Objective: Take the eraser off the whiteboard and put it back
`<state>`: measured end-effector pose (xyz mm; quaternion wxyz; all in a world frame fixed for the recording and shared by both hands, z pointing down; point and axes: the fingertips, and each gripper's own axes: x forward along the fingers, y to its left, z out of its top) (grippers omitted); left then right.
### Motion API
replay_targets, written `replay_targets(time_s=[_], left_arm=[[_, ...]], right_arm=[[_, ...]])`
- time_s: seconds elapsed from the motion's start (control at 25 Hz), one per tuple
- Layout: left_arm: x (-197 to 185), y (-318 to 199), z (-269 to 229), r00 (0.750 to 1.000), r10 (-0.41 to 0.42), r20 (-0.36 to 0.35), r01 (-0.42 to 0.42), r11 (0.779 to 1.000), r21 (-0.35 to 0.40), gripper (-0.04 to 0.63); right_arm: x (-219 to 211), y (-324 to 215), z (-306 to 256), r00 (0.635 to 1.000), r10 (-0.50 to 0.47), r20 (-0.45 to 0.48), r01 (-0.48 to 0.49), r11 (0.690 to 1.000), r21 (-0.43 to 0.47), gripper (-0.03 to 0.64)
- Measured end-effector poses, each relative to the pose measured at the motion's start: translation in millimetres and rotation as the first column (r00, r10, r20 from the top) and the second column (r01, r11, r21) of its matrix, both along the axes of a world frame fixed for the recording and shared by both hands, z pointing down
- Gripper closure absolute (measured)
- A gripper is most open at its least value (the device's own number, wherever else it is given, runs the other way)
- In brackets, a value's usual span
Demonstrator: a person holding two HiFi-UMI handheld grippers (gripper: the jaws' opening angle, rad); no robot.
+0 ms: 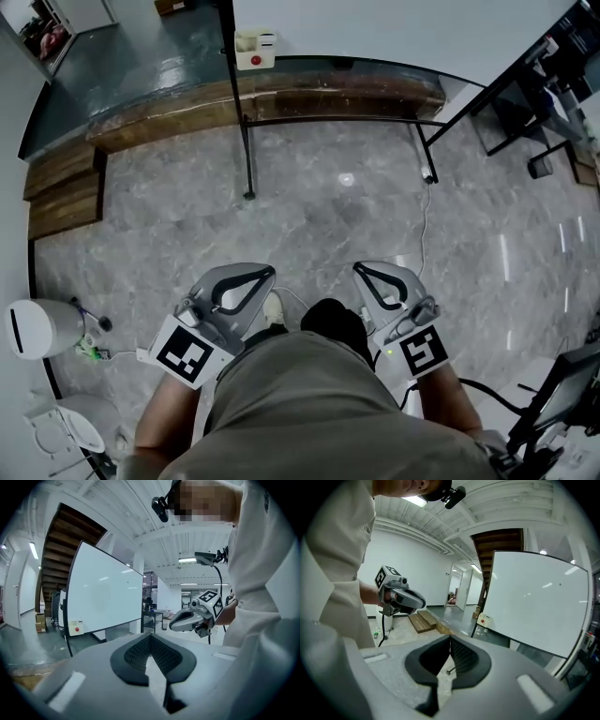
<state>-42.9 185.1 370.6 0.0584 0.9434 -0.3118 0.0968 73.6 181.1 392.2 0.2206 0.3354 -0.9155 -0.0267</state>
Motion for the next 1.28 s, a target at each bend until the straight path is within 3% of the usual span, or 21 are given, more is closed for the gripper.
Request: replay_targets(time_s=[0.28,0.68,0.88,1.08,1.28], left_arm=[[12,-46,7,0.999,-0.032,0.012,0.032,0.999,-0.032,0.591],[84,-136,-8,0.991,-0.130,0.044,0.131,0.991,-0.025,0.591],[107,-164,-9,0.983,-0.177,0.047,0.179,0.984,-0.021,0.591],[99,-185,-2,0.977,-0.208,0.044,0.209,0.977,-0.031,0.591],[63,-211,0,0.972,-0.235,0.023,0.235,0.972,-0.023,0.591]], right_arm=[[15,-49,8,1.000,-0.028,0.001,0.028,0.999,-0.017,0.614],[86,-153,4,0.993,-0.107,0.052,0.108,0.994,-0.021,0.614],[102,-192,15,0.982,-0.184,0.045,0.184,0.983,-0.009,0.614],[88,-218,21,0.975,-0.215,0.063,0.216,0.976,-0.016,0.614],[51,-246,26,0.970,-0.240,0.043,0.241,0.970,-0.018,0.612]])
